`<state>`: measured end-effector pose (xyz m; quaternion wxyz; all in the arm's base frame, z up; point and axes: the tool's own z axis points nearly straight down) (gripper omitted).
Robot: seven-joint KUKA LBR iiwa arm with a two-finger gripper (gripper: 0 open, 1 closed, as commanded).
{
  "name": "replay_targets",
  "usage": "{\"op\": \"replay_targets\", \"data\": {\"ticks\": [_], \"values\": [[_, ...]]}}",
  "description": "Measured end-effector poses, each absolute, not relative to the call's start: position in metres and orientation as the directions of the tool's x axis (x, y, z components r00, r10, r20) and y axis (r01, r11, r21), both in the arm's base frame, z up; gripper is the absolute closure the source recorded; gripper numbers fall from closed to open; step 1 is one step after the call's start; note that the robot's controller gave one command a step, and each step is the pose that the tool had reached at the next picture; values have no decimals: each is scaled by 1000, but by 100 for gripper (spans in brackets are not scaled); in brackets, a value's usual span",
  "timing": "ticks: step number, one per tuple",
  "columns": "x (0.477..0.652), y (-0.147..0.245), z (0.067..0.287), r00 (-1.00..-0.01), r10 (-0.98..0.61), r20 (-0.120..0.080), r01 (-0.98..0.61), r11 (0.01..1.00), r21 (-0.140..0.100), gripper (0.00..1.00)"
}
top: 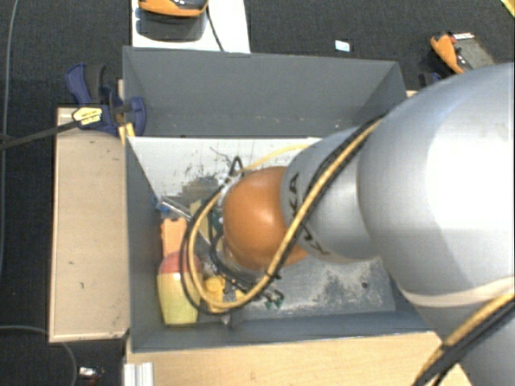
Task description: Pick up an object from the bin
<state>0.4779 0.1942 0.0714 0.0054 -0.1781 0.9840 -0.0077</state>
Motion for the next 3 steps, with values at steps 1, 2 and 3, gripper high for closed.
{"op": "replay_targets", "data": {"ticks": [1, 2, 3], "values": [[478, 194, 71, -937, -350, -8, -350, 937, -17, 100], [479, 194, 141, -939, -345, -10, -345, 939, -17, 100], [477, 194, 124, -939, -345, -5, -345, 938, -17, 100]]}}
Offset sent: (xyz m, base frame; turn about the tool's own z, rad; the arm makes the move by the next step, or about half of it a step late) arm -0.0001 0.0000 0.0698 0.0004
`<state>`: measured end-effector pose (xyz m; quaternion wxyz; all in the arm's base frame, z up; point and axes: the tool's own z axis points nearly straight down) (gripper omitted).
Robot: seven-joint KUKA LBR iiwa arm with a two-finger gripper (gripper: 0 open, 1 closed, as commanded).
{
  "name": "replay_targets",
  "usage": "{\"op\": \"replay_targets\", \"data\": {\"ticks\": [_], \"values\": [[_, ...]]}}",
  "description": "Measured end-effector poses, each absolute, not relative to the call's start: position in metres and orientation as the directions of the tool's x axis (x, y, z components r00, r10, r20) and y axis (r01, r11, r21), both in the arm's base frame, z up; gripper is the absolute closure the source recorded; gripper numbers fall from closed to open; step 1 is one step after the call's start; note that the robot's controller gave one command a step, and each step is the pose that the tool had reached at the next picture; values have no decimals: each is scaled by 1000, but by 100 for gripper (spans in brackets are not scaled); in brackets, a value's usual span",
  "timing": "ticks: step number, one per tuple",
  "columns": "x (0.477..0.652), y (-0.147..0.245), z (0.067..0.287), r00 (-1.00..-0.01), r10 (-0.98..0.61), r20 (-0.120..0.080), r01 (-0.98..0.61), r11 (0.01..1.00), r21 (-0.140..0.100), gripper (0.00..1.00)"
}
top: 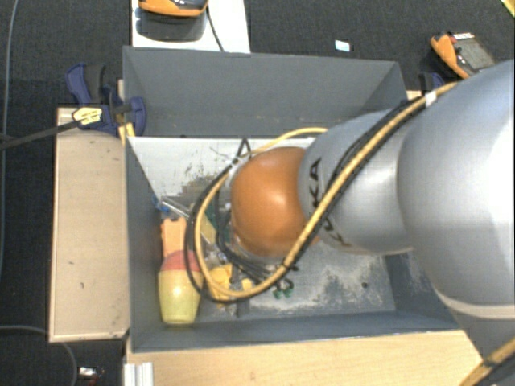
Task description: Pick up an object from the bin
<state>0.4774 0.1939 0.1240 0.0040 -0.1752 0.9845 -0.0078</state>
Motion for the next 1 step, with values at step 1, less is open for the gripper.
{"op": "replay_targets", "data": {"ticks": [1], "values": [[479, 195, 190, -941, -338, -13, -338, 941, -16, 100]]}}
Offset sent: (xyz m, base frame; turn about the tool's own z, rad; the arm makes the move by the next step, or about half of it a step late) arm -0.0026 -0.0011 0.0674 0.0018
